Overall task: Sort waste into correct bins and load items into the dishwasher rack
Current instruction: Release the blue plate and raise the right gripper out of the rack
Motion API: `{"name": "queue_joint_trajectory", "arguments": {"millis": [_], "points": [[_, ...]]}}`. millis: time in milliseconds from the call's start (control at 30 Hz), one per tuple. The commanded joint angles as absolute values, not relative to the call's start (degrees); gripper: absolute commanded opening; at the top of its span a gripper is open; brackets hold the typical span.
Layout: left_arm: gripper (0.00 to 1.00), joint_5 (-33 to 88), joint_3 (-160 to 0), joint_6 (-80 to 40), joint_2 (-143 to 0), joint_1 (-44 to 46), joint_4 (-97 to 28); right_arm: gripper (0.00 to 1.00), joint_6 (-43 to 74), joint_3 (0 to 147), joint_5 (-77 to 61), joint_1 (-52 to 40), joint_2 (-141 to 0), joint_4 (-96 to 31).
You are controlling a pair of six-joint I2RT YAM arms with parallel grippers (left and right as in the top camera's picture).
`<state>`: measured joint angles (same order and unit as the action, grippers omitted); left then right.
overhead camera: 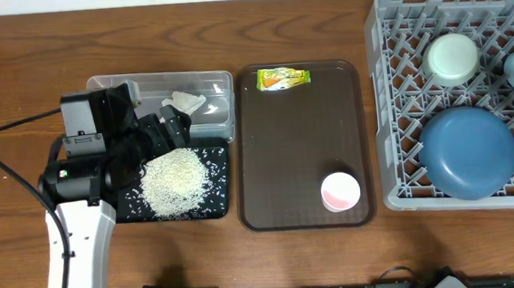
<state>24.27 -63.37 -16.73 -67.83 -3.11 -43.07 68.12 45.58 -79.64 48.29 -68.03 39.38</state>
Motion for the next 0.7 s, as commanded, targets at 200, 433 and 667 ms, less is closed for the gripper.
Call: {"name": "queue_joint_trajectory", "arguments": {"millis": [200, 433, 667], "points": [[0.98, 24.84, -63.99, -16.62, -68.16, -3.16, -43.03, 0.64, 54.83, 45.76, -64.77, 37.28, -75.46, 32.62], [0.98, 24.84, -63.99, -16.62, -68.16, -3.16, -43.05, 0.64, 29.1, 46.74, -43.03, 24.34, -76.31, 11.84], [0.98, 24.84, -63.99, -16.62, -68.16, -3.16, -43.03, 0.71, 10.85, 54.74, -16.36, 6.85, -76.36, -7.25]]}}
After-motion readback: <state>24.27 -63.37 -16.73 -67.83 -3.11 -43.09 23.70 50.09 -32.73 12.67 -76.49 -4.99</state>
